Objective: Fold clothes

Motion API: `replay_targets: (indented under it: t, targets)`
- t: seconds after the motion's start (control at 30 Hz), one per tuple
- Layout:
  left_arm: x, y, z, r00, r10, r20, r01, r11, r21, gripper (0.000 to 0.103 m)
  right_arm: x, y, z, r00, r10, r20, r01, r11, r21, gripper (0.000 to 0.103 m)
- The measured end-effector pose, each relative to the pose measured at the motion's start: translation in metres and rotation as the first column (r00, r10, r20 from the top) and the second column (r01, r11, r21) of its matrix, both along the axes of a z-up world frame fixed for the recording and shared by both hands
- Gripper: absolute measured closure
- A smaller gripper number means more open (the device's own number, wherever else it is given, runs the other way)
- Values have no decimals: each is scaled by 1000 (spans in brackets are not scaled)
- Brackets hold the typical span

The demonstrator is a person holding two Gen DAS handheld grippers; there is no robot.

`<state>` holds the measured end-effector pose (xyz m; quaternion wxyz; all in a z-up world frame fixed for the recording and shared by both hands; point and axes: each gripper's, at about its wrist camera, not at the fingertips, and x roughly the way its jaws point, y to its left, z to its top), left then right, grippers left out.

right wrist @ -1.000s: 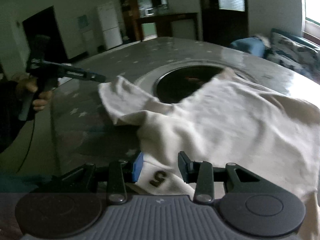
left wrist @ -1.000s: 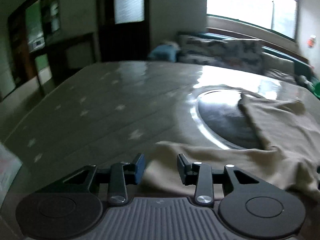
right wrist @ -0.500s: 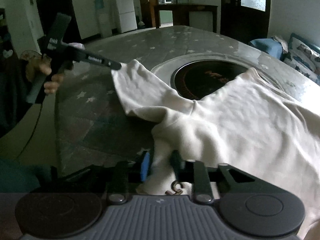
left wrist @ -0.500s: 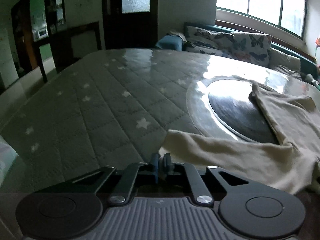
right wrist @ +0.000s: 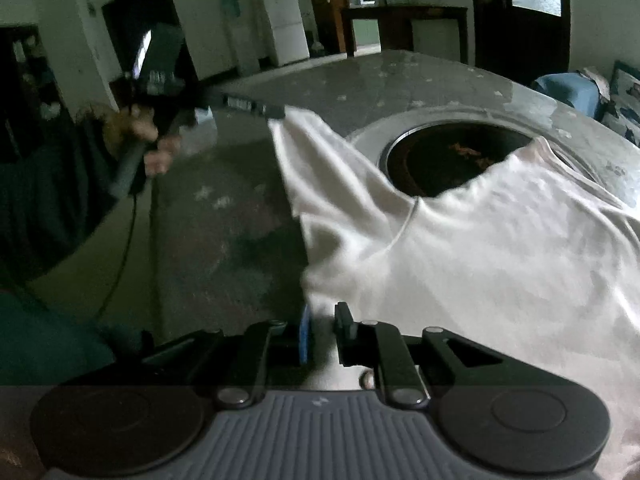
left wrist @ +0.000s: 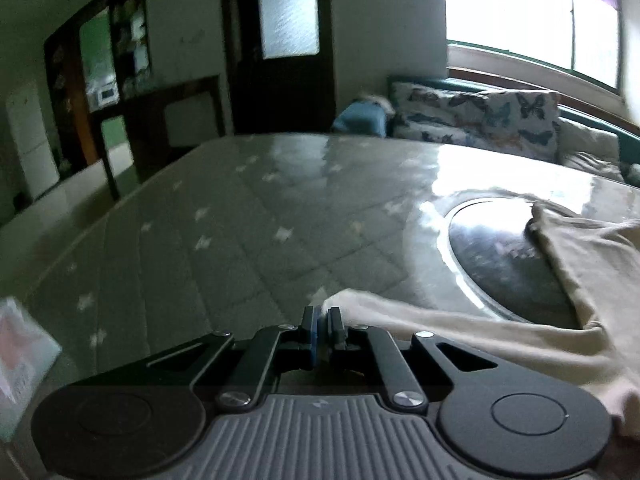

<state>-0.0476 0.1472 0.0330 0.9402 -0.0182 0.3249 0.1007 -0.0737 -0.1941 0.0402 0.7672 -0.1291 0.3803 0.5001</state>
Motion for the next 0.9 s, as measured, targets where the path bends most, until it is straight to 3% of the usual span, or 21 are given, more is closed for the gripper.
replay_targets:
  t: [0.07,0.13,0.2,0.3,0.4,0.47,0.57,0.63,0.73,0.9]
  targets:
    - [1,7,-3,1000,10,-8,-10,999,-33,91,5,1,4,1000,-11,-3,11,1000,20,90]
    - [-2,11,-3,999,35,-8,-35,999,-38,73,11,4,2,1000,-25,-6,25,999,30,90]
    - [-5,14,-2,999,49,-15,-49,998,-46,71,17,9,-2,999,-20,-27,21,999,34,90]
    - [-9,20,-5,996,76,-45,-80,992,-100,57,16,19,-10,998,22,-50,-21,1000,19,88]
    - [-12,23,-10,994,82,-70,-91,986,-137,57,12,24,-10,998,50,-43,-50,999,10,88]
    - [-11,21,-12,994,82,-72,-91,988,-123,57,13,21,-7,998,45,-47,-44,999,22,88]
    - [-7,15,-12,995,76,-71,-83,992,-100,60,15,17,-1,999,15,-32,-13,999,45,88]
    - [-5,13,-12,995,70,-67,-77,991,-109,78,17,16,1,999,-4,-33,6,998,59,88]
    - [-2,11,-10,995,73,-61,-80,989,-125,93,14,22,-4,1000,11,-21,-10,999,41,88]
    - [-1,6,10,999,48,14,-45,988,-145,97,10,26,-7,1000,27,-10,-26,999,32,83]
